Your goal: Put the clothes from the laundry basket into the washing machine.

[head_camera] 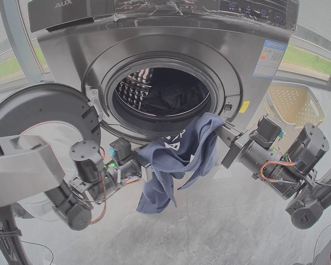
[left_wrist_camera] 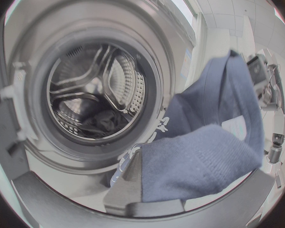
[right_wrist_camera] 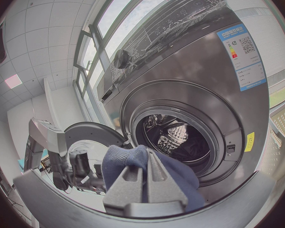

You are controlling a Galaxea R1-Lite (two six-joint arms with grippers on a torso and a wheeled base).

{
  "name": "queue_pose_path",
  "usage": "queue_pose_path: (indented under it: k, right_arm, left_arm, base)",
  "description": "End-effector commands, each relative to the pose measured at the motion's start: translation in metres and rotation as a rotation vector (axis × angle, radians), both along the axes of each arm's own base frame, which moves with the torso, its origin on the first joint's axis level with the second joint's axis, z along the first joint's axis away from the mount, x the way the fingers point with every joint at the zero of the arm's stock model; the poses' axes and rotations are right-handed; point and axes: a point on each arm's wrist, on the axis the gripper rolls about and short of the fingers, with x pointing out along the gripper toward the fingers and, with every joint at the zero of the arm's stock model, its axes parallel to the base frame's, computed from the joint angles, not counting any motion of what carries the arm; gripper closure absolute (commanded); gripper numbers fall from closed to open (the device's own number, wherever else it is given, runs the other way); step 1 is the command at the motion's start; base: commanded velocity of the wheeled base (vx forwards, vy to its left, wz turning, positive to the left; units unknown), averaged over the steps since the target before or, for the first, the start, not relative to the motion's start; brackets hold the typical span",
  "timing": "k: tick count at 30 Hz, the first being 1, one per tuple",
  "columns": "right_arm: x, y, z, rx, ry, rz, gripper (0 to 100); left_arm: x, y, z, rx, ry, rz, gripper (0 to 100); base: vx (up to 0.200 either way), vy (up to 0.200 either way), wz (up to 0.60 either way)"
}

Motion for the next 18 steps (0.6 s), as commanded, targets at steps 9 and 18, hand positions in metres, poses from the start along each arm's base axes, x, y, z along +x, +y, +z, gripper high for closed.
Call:
queue_pose_path:
  k: [9, 18]
  right_arm:
    - [0.001, -0.004, -0.001, -0.003, 0.005, -0.016, 100]
    - [0.004, -0.01, 0.014, 0.032, -0.042, -0.038, 100]
  left_arm:
    - [-0.052, 0.067, 0.066, -0.059, -0.128, 0.145, 100]
    - [-0.067, 0.061, 0.085, -0.099, -0.183, 0.122, 100]
  base:
    - [0.0, 0.0, 0.0]
    - [0.0, 0.0, 0.0]
